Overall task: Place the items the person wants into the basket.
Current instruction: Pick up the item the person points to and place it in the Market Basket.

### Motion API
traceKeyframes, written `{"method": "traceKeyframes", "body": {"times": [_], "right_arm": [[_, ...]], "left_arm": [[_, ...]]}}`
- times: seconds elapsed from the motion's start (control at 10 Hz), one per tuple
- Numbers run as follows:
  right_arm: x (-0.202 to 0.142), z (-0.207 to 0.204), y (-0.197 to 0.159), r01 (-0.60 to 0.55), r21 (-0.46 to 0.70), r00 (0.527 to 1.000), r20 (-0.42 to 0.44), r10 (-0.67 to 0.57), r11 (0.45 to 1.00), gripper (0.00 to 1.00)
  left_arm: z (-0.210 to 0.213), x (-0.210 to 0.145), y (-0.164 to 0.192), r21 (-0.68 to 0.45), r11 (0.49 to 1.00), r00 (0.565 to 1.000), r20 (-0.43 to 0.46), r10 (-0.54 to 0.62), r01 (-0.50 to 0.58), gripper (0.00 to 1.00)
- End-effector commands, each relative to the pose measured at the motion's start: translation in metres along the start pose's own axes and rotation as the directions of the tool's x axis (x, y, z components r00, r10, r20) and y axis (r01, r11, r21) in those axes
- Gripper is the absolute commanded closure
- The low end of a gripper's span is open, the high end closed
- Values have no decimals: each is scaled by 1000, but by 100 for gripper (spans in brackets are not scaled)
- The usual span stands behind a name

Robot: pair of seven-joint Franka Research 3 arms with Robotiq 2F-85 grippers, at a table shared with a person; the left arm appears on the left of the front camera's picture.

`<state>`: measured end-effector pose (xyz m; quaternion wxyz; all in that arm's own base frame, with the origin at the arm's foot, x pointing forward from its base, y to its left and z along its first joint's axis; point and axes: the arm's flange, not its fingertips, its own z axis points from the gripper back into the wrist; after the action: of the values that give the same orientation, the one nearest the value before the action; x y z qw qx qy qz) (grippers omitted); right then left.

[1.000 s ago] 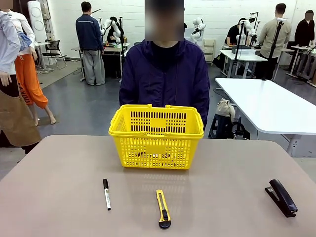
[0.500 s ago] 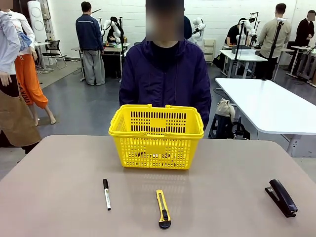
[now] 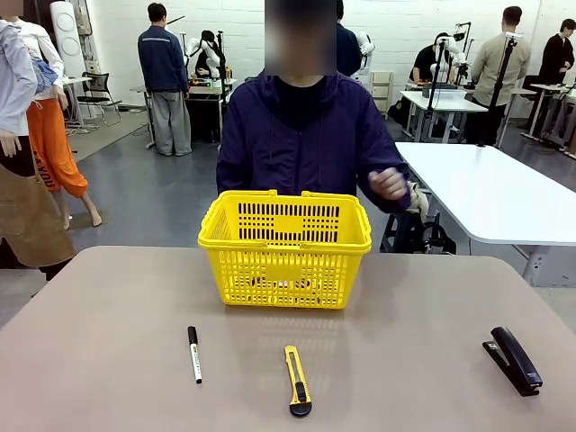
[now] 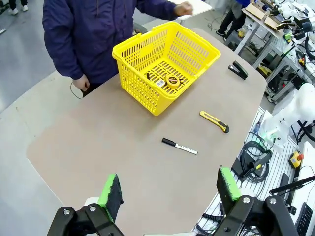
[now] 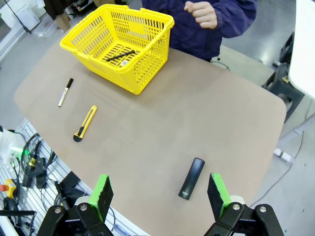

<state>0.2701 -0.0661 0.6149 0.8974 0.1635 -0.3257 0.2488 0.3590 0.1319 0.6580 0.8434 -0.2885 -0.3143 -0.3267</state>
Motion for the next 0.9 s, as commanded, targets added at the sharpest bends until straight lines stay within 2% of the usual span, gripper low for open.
{"method": "traceKeyframes", "body": {"times": [0.0, 0.8], "right_arm": [[0, -2, 0, 10, -30, 1000, -21, -10, 999, 0], [0, -2, 0, 10, -30, 1000, -21, -10, 999, 0]], "left_arm": [[0, 0, 0, -10, 1000, 1000, 9, -10, 10, 0], [0, 0, 0, -10, 1000, 1000, 9, -10, 10, 0]]}}
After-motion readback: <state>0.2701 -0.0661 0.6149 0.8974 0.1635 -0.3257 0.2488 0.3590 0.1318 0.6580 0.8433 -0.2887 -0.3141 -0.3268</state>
